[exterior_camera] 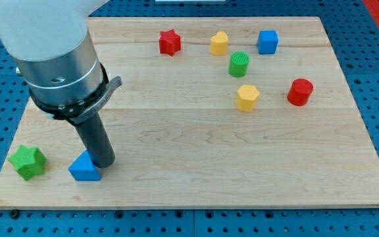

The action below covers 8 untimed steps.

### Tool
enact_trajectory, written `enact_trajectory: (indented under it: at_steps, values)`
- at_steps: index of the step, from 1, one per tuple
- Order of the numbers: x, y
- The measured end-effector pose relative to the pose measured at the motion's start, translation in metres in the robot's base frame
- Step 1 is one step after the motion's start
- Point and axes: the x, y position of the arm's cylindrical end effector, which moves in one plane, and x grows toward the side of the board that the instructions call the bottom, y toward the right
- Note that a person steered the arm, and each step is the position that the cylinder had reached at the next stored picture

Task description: Move the blue triangle right to the green star

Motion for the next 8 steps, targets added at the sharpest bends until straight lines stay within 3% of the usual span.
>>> enact_trajectory:
  at_steps: [2,8]
  values:
    - [0.015,0.007]
    - [0.0,-0.03]
